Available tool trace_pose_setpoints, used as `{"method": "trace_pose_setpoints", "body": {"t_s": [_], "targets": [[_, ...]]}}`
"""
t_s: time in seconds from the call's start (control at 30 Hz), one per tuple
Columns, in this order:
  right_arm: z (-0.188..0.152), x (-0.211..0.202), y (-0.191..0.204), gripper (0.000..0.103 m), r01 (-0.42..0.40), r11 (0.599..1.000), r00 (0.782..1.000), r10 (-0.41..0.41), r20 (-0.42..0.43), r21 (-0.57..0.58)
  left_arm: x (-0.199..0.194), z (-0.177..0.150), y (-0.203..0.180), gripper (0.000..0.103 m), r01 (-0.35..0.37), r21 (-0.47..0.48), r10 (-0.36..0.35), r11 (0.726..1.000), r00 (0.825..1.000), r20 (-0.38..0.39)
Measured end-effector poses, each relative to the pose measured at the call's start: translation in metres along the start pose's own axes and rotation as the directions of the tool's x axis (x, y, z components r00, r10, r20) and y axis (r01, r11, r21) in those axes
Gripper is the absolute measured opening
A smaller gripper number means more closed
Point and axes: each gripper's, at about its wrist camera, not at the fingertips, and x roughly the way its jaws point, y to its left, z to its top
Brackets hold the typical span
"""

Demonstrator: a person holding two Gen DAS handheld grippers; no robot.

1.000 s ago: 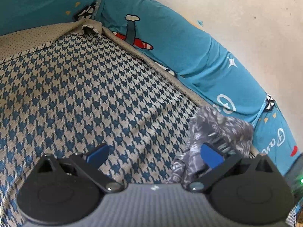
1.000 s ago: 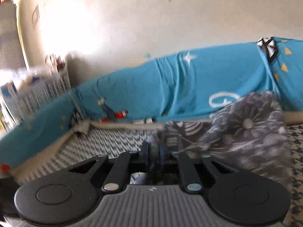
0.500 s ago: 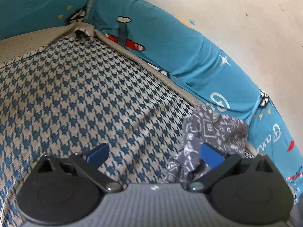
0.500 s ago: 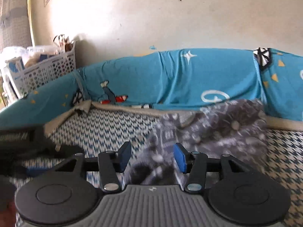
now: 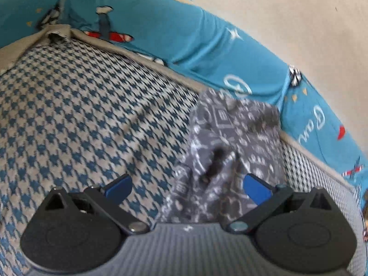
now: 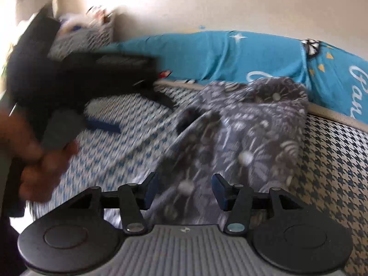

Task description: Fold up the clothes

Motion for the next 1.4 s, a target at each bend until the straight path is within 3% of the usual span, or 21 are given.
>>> {"method": "trace_pose_setpoints", "body": {"t_s": [0.23,0.37,0.43,0.57,0.97,1.1,1.23,1.4], "targets": [[-0.018,-0.013,0.023,0.051,-0.022,0.990,1.000,0.023,0.012,-0.137,0.010,-0.007,-0.010,0.103,-0.001,0.076,0.005,0.997,0.999,-0.047],[-0.028,-0.013,0.039,0.051,-0.073,0.973,0.997,0.074,-0.003,-0.219,0.013,-0.008,-0.007,0.103,-0.005,0.071,0.009,0.997,0.998,-0.058],[-0.038,-0.007,0.051,0.051,-0.127,0.955,0.992,0.116,-0.054,-0.268,0.014,-0.008,-0.006,0.103,-0.006,0.066,0.010,0.998,0.998,-0.063],[-0.052,-0.008,0.074,0.055,-0.135,0.931,0.991,0.128,-0.042,-0.340,0.015,-0.008,-0.005,0.103,0.003,0.059,0.002,0.998,0.997,-0.075],[-0.067,-0.020,0.087,0.055,-0.282,0.894,0.959,0.264,-0.100,-0.349,0.021,-0.010,-0.007,0.103,-0.001,0.072,0.007,0.997,0.996,-0.087],[-0.068,-0.024,0.087,0.058,-0.363,0.879,0.932,0.339,-0.129,-0.309,0.022,-0.013,-0.012,0.103,0.002,0.089,0.005,0.996,0.997,-0.082],[-0.072,-0.030,0.094,0.058,-0.387,0.855,0.922,0.355,-0.155,-0.346,0.025,-0.016,-0.017,0.103,-0.017,0.119,0.027,0.993,0.996,-0.080],[-0.066,-0.046,0.086,0.057,-0.457,0.837,0.888,0.412,-0.203,-0.301,0.032,-0.017,-0.016,0.103,-0.058,0.106,0.066,0.993,0.995,-0.075]]}}
